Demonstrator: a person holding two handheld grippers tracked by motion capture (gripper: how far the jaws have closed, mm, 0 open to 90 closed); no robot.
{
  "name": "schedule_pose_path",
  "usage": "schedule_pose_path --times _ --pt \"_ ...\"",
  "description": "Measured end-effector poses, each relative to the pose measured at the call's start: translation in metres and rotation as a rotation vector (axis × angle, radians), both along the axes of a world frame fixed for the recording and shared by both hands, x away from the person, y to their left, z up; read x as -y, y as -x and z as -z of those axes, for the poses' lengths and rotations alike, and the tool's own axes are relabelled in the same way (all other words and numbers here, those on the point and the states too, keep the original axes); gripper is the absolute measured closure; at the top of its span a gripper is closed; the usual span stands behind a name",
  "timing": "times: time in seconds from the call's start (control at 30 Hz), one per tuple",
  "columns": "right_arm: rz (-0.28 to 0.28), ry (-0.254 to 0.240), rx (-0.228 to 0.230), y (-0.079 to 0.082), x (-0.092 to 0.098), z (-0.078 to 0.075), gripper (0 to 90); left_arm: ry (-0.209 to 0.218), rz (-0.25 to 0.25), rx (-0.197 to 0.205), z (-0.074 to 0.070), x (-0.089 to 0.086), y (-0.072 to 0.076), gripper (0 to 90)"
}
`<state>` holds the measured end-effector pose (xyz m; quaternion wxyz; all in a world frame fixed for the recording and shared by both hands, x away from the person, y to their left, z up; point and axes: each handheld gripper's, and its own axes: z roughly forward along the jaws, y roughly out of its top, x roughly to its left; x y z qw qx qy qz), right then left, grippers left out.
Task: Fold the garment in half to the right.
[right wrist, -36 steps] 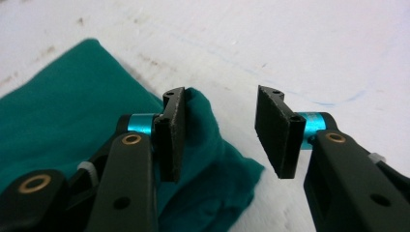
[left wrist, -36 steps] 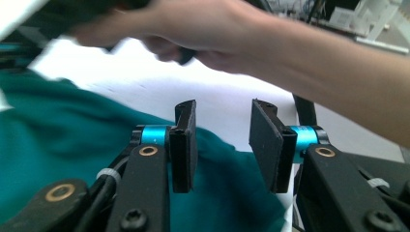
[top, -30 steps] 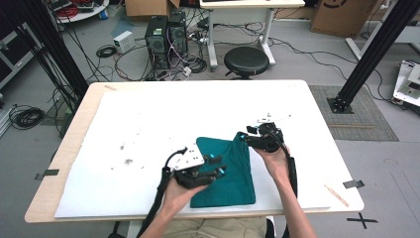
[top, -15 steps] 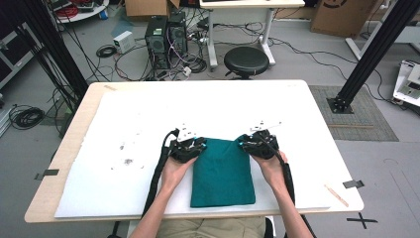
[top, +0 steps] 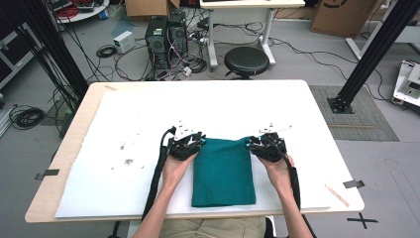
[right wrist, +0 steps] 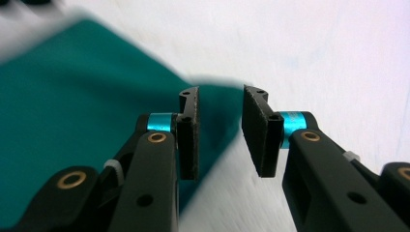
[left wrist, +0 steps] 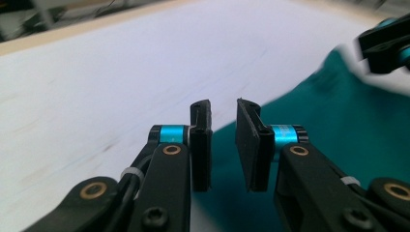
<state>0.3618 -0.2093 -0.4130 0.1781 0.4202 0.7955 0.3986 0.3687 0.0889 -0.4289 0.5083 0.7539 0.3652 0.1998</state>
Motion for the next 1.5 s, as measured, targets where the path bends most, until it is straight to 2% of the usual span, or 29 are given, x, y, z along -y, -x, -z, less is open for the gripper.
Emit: schedule_pose_path --times 0.03,0.1,0.13,0.17,0.23,0.3,0.37,0.43,0.5,0.53,0.6,0.67,0.7,0.77,0.8,0.83,0.93,0.97,1.03,1.07,1.13,1.2,1.27,1.3,1.4,1.5 --pt "-0.008 -0.025 0.007 0.000 -0.002 -0.004 69.6 -0.011 0.002 -0.010 0.002 0.002 -0.002 76.8" --pt "-0.017 -0.024 0.002 -0.004 -0.006 -0.004 69.8 -0.049 -0.010 -0.064 0.010 0.003 -0.007 77.0" --pt "-0.019 -0.012 -0.011 -0.008 -0.008 -0.002 69.8 -0.081 -0.032 -0.081 0.014 0.002 -0.010 77.0" --pt "-0.019 -0.004 -0.042 -0.012 -0.010 0.002 70.0 -0.095 -0.042 -0.094 0.015 -0.001 -0.013 77.3" --pt "-0.023 0.032 -0.110 -0.015 -0.013 0.010 70.5 -0.139 -0.096 -0.082 0.015 -0.002 -0.014 77.5" --pt "-0.023 0.056 -0.109 -0.012 -0.013 0.014 71.7 -0.153 -0.100 -0.093 0.016 -0.002 -0.016 76.6" --pt "-0.010 0.095 -0.099 -0.009 -0.012 0.015 75.2 -0.173 -0.112 -0.085 0.016 0.000 -0.015 76.6" --pt "-0.020 0.110 -0.130 -0.011 -0.009 0.019 79.0 -0.190 -0.123 -0.082 0.016 0.000 -0.015 76.5" --pt "-0.025 0.091 -0.147 -0.012 -0.004 0.021 80.2 -0.190 -0.131 -0.084 0.017 -0.001 -0.015 76.2" --pt "-0.021 0.098 -0.159 -0.012 -0.003 0.021 80.4 -0.192 -0.138 -0.081 0.016 -0.001 -0.015 75.3" --pt "-0.023 0.118 -0.153 -0.010 -0.003 0.019 79.9 -0.202 -0.131 -0.069 0.015 -0.001 -0.014 75.1" --pt "0.005 0.117 -0.111 -0.005 -0.003 0.015 70.6 -0.188 -0.123 -0.047 0.010 -0.002 -0.009 72.5" --pt "0.013 0.095 -0.092 -0.002 -0.002 0.012 64.0 -0.164 -0.107 -0.034 0.006 -0.004 -0.006 69.3" --pt "-0.012 0.030 -0.058 0.005 0.001 0.008 54.6 -0.123 -0.083 -0.019 0.001 -0.007 -0.001 62.4" --pt "-0.014 0.015 -0.048 0.007 0.002 0.007 49.3 -0.092 -0.065 0.000 -0.004 -0.009 0.004 59.8" --pt "-0.023 -0.018 -0.023 0.013 0.005 0.005 42.9 -0.083 -0.056 0.012 -0.007 -0.010 0.007 54.8" --pt "-0.068 -0.071 0.006 0.024 0.011 0.005 35.8 -0.064 0.007 0.051 -0.015 -0.015 0.019 46.8" --pt "-0.095 -0.090 0.012 0.030 0.013 0.006 33.6 -0.057 0.025 0.048 -0.016 -0.016 0.022 43.5" --pt "-0.141 -0.105 -0.005 0.039 0.014 0.010 35.8 -0.016 0.114 0.028 -0.017 -0.021 0.034 43.1" --pt "-0.175 -0.094 0.000 0.047 0.014 0.013 39.3 -0.025 0.140 0.028 -0.016 -0.022 0.039 43.4" --pt "-0.213 -0.068 0.012 0.059 0.012 0.018 44.2 -0.068 0.196 0.035 -0.013 -0.022 0.054 45.1" --pt "-0.228 -0.049 0.002 0.070 0.011 0.022 44.8 -0.095 0.265 0.021 -0.007 -0.021 0.068 45.1" --pt "-0.232 -0.041 0.010 0.078 0.011 0.025 44.8 -0.144 0.333 0.012 0.002 -0.019 0.082 45.1" --pt "-0.234 -0.039 -0.001 0.082 0.010 0.026 45.2 -0.171 0.356 0.001 0.006 -0.017 0.087 45.1" --pt "-0.251 -0.006 -0.006 0.090 0.009 0.029 47.1 -0.223 0.375 -0.014 0.014 -0.017 0.098 45.0" --pt "-0.255 0.026 -0.017 0.095 0.008 0.031 48.0 -0.232 0.384 -0.037 0.015 -0.021 0.100 44.9"
